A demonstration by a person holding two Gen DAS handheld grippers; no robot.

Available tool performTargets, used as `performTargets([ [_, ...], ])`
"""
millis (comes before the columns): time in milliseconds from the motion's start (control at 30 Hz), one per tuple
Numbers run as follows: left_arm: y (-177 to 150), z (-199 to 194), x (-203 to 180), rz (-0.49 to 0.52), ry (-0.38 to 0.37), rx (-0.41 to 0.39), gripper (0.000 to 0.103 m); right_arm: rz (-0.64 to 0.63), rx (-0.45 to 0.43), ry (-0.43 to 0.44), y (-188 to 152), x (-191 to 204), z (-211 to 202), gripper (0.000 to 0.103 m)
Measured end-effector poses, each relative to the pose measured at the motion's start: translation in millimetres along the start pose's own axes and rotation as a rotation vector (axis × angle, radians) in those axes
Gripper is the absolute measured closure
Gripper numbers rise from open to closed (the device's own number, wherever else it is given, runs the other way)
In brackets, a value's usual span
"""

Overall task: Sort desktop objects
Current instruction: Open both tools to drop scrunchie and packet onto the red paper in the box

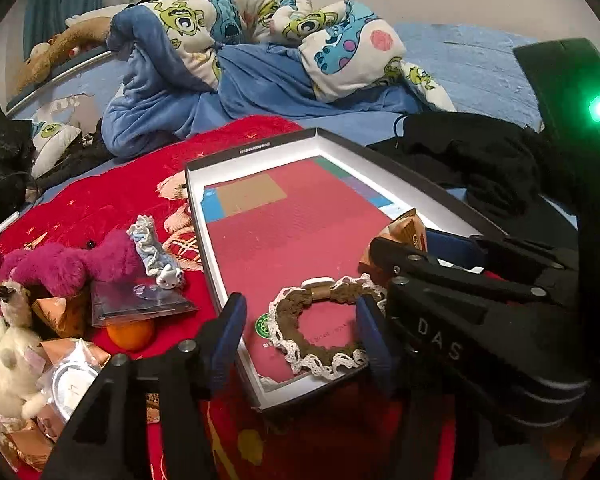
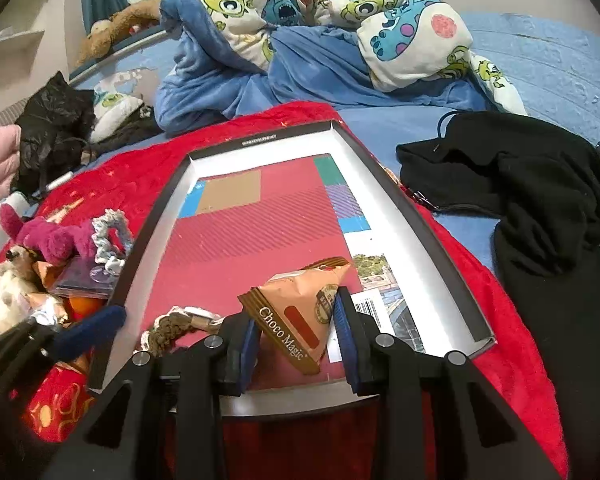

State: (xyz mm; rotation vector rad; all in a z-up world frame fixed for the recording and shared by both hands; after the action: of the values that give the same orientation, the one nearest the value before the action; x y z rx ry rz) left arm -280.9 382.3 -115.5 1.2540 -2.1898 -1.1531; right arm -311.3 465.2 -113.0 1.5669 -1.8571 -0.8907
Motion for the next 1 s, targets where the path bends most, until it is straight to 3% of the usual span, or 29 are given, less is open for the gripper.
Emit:
performTargets([
  [67, 1, -2, -1, -0.005, -0.038, -0.011, 0.031, 0.011, -0.014, 0.018, 1, 0, -3, 0.069],
  [100, 2, -3, -1, 0.000, -0.027, -0.018, 0.028, 0.013, -0.021, 0.041, 2, 2, -6, 0.057],
  [167, 5, -7, -4, 0.010, -0.019, -0.036, 0.003, 0.012, -0.047, 0.023, 4, 1, -12, 0.029],
  [200, 6, -9, -2, 0.012, -0.002, -0.045, 0.000, 0.012, -0.050, 0.016, 5, 0, -14, 0.006],
  [433, 6, -7, -4, 0.011, -0.023, -0.041, 0.000, 0.008, -0.070, 0.003, 7, 0, -20, 0.000],
  [1000, 5, -10, -4, 0.011, -0.025, -0.042, 0.000, 0.008, -0.068, -0.019, 6, -2, -20, 0.000],
])
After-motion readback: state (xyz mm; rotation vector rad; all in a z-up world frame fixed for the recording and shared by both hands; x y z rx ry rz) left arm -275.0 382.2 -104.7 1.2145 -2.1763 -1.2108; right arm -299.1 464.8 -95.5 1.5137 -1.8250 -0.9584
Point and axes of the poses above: each gripper's, at about its wrist camera, not at the fingertips, and z roughly the way its jaws point, x to its left, y to its top, the point moved 10 cm from there along z, roughly the way its jaws point, and after that the axes turned 9 degrees about -y, right-handed, at the moved point
